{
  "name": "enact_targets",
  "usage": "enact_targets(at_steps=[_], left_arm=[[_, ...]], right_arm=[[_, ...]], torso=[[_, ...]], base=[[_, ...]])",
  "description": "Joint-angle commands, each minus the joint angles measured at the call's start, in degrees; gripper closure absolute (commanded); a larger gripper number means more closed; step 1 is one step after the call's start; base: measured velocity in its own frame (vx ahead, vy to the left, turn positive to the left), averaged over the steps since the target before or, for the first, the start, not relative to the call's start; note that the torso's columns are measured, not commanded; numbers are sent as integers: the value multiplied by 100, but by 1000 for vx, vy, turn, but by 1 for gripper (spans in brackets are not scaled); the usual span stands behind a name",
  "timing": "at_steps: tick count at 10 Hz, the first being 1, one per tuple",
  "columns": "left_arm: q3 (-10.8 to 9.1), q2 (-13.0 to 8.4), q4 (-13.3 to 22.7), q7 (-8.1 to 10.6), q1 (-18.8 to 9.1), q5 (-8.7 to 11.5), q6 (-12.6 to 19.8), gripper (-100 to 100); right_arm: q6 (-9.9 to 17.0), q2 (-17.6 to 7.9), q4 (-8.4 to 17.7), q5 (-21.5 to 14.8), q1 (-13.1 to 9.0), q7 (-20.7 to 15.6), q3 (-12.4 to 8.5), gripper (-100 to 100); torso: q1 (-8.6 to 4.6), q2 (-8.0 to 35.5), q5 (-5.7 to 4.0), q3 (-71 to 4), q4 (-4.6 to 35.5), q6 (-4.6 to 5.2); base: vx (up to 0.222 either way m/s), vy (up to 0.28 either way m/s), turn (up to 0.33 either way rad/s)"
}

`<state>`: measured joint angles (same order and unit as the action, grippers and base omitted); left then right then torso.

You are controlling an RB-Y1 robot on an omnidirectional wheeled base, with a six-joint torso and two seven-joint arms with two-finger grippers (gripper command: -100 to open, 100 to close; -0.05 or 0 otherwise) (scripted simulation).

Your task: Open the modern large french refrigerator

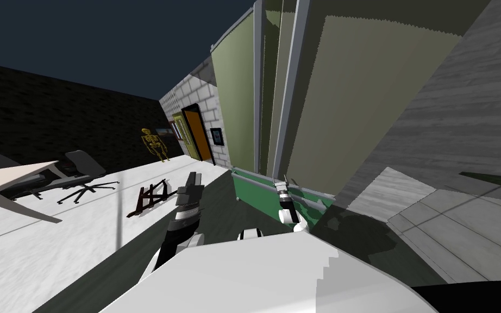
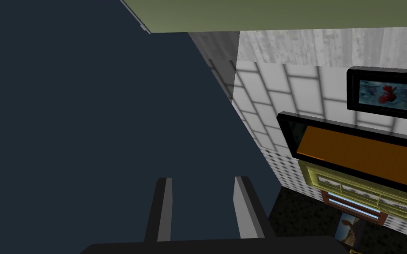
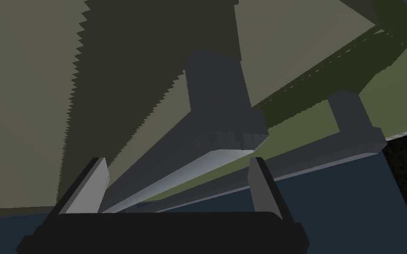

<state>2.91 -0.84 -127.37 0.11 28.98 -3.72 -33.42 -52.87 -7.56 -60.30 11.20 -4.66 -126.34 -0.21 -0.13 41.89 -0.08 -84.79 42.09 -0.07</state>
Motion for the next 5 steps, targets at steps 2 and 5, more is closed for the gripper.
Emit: enact_targets(at_steps=[2, 5], left_arm=[[0, 0, 0, 0, 0, 0, 0, 0], [0, 0, 0, 0, 1, 0, 0, 0]], right_arm=[[-84, 17, 274, 15, -39, -540, -17, -100], [-206, 35, 550, 26, -84, -1012, -34, -100]], torso=[[-8, -23, -6, -13, -11, -4], [12, 31, 8, 17, 16, 7]], base=[[25, 14, -6], [48, 12, -3]])
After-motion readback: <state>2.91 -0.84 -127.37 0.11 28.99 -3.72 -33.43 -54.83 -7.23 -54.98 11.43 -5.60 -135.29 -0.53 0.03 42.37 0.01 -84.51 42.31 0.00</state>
